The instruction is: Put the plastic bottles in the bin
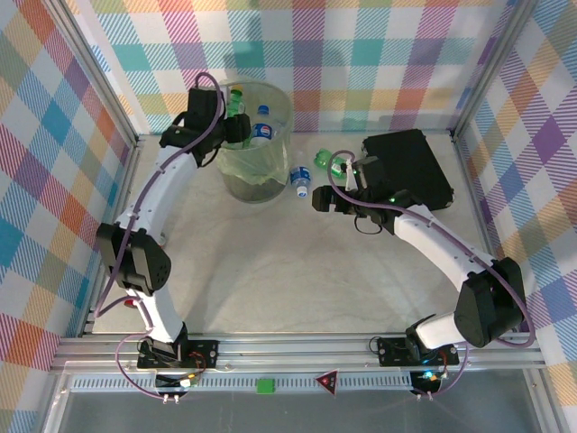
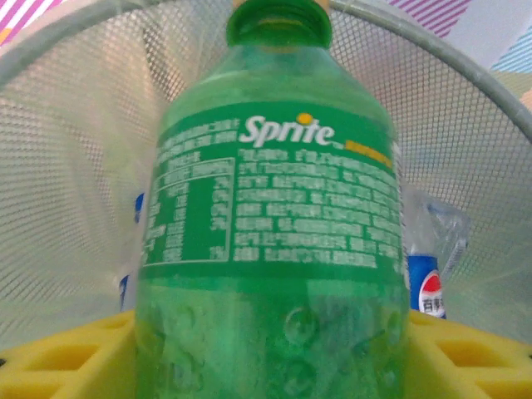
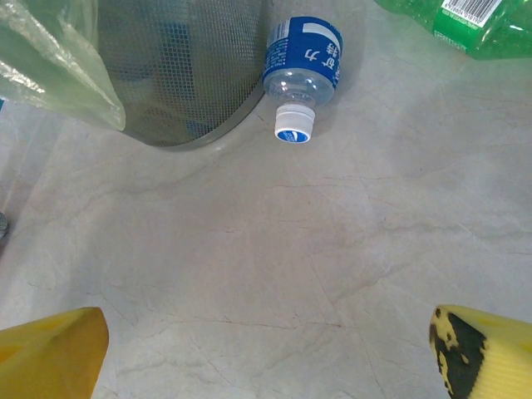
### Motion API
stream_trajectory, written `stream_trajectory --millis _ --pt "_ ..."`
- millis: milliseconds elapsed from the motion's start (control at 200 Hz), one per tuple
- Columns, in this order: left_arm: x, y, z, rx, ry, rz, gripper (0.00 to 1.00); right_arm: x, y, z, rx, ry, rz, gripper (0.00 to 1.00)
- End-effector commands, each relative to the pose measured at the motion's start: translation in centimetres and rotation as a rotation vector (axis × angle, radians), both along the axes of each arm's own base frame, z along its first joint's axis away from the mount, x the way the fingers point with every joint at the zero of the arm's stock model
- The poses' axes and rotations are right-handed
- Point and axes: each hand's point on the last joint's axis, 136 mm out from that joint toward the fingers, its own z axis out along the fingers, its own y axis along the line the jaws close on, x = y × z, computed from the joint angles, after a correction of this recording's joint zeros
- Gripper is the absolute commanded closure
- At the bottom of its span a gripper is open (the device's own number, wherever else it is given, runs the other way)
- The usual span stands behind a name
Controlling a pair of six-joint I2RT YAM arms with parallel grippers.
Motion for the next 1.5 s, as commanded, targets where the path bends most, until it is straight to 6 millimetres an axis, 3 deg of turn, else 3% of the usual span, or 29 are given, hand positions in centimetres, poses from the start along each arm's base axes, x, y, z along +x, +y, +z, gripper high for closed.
stream_trajectory --millis 0,165,475,645,820,1015,1215,1355,1495 --pt "-0.4 0.2 1.0 -0.022 0.011 -0.012 0.19 0.8 -0.2 0.4 -0.022 -0.017 -0.009 0.01" --pt "-1.3 0.3 3.2 -0.068 -0.063 -0.006 0.00 1.2 -0.5 -0.1 -0.057 -0.014 -0.016 0.01" --pt "-7.0 -0.1 8.7 -0.264 -0.273 -0.070 0.00 3.6 -1.0 -1.3 -0.184 -0.022 0.017 0.01" --pt "-10.2 -0.9 8.4 -0.400 -0.280 -0.121 0.00 6.2 -1.5 -2.2 -0.270 -0.029 0.055 0.01" --pt "-12.7 -1.5 6.2 -0.501 -0.230 -0.150 0.00 9.3 -2.1 -4.2 -0.335 -0.006 0.100 0.01" --pt "-15.4 0.0 2.7 -0.530 -0.198 -0.081 0.00 13.7 -2.9 -6.6 -0.323 0.022 0.119 0.01" --pt "-17.2 0.9 -2.4 -0.538 -0.088 -0.008 0.00 17.7 -2.9 -8.3 -0.334 0.015 0.147 0.01" --pt "-18.0 1.7 -7.5 -0.586 0.003 0.088 0.00 20.0 -3.1 -10.1 -0.361 0.030 0.152 0.01" --pt "-18.4 1.1 -11.4 -0.622 0.088 0.105 0.00 21.5 -2.9 -11.2 -0.350 0.039 0.158 0.01"
